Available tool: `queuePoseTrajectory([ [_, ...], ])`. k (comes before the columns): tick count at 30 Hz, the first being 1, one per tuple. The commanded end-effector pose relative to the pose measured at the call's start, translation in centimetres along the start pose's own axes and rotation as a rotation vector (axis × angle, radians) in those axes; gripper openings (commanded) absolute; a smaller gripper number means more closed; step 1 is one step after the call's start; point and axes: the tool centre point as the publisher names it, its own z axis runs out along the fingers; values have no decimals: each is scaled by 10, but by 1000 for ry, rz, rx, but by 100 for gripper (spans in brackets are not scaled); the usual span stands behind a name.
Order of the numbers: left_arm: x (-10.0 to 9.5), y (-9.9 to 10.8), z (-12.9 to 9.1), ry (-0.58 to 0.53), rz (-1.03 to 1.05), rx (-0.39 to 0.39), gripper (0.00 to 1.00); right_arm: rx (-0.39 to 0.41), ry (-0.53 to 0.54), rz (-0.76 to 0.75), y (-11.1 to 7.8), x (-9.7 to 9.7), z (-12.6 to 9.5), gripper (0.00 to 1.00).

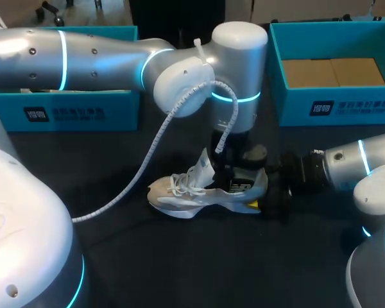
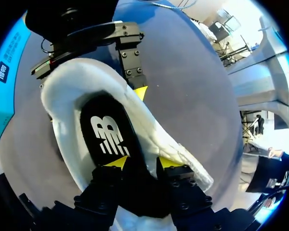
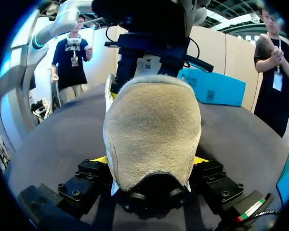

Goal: Take the shoe out of the shoebox, open the shoe tongue, remove and reinsert the insole, then place the shoe into the shoebox

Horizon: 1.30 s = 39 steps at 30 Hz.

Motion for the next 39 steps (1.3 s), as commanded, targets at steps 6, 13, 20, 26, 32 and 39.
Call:
queuePoseTrajectory([
  [6, -3, 1, 18, -51, 55, -13, 60, 4, -2, 1, -3, -1, 1, 0],
  [13, -8, 4, 28, -94, 63, -29, 61, 4, -2, 1, -3, -1, 1, 0],
  [20, -16, 6, 36, -171, 70, -32, 47, 4, -2, 1, -3, -1, 1, 0],
  [26, -25, 8, 41, -206, 69, -41, 34, 4, -2, 1, -3, -1, 1, 0],
  [32, -30, 13, 44, -207, 59, -44, 0, 4, -2, 1, -3, -1, 1, 0],
  [39, -31, 19, 31, -204, 30, -27, 0, 4, -2, 1, -3, -1, 1, 0],
])
